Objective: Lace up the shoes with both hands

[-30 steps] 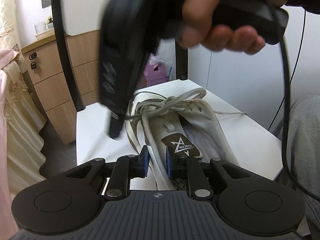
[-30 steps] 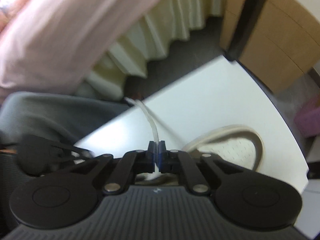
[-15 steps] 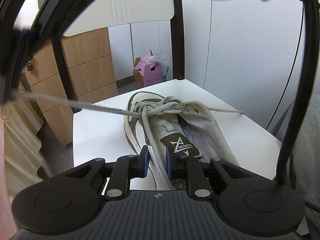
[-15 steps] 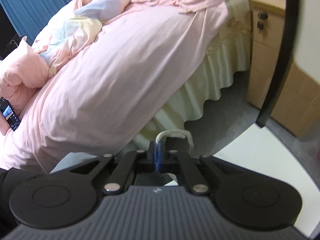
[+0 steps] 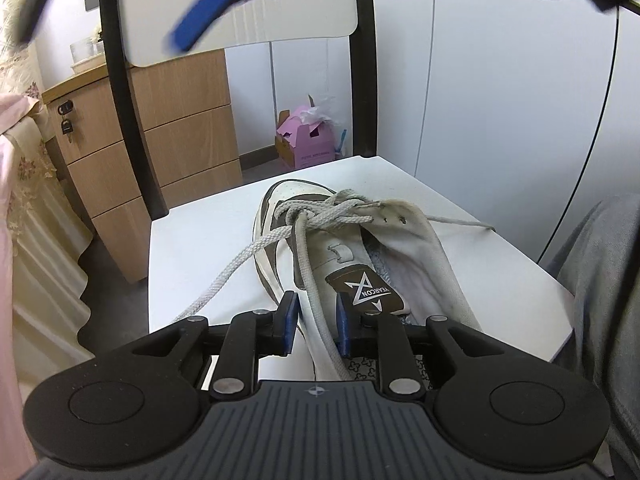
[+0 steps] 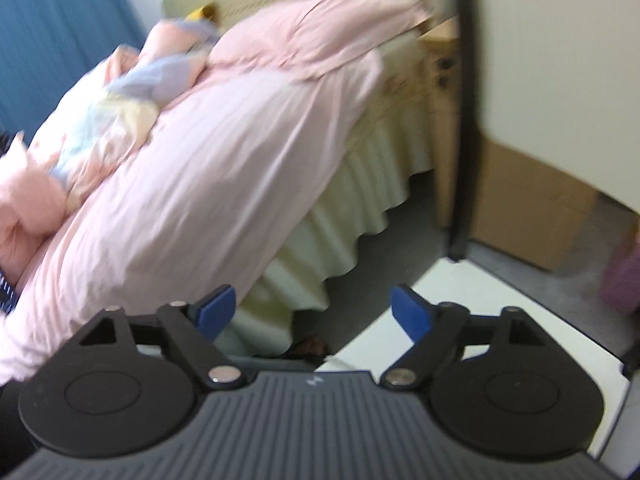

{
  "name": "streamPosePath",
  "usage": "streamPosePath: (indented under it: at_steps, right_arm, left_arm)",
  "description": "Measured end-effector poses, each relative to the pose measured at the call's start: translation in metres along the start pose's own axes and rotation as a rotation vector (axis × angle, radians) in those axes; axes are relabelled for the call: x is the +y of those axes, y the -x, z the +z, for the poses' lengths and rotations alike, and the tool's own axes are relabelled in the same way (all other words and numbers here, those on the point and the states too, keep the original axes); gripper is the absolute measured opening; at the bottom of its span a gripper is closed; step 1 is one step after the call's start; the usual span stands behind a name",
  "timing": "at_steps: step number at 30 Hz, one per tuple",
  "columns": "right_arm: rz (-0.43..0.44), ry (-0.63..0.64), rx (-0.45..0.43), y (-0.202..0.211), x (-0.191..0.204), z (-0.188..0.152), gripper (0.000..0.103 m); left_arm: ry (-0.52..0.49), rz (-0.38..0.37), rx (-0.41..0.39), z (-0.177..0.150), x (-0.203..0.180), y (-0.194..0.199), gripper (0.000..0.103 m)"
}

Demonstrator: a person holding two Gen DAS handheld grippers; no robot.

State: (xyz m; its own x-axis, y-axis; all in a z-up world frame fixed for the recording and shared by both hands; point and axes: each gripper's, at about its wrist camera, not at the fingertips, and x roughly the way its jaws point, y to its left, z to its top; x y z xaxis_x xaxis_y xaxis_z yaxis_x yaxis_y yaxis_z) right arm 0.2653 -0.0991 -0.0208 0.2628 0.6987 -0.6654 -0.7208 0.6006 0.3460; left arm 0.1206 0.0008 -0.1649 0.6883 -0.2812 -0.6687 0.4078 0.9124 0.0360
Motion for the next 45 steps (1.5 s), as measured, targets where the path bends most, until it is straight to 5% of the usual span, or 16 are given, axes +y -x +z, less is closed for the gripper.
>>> streamPosePath:
  at_steps: [6,12,18,24,29,41,45]
  right_arm:
    - [-0.213,-0.061,-0.140,0.051,-0.015,-0.052,0.088]
    - [-0.305,-0.289,-0.256,0.076,-0.037,-0.125,0.088]
    - [-0.294,-0.408,-0.289,0.059,-0.038,-0.181,0.087]
    - [-0.275,-0.418,-0.257,0.028,-0.030,-0.202,0.075]
    - [-0.286,-0.433,-0.230,0.014,-0.040,-0.211,0.048]
    - [-0.256,-0.494,-0.263,0.017,-0.045,-0.219,0.042]
    - [-0.152,-0.538,-0.325,0.030,-0.045,-0.224,0.049]
  left_arm:
    - [0.030,-0.002,0.003,0.001,0.001,-0.001,0.025]
    - [0.056,-0.002,-0.003,0.003,0.002,0.003,0.025]
    - [0.111,-0.006,-0.055,0.007,0.006,0.013,0.025]
    - [0.139,0.024,-0.035,0.006,0.009,0.009,0.025]
    - [0.120,0.051,-0.028,0.007,0.005,0.004,0.022]
    - [0.138,0.082,-0.025,0.002,0.000,0.011,0.022]
    - [0.145,0.084,-0.029,0.002,-0.001,0.013,0.022]
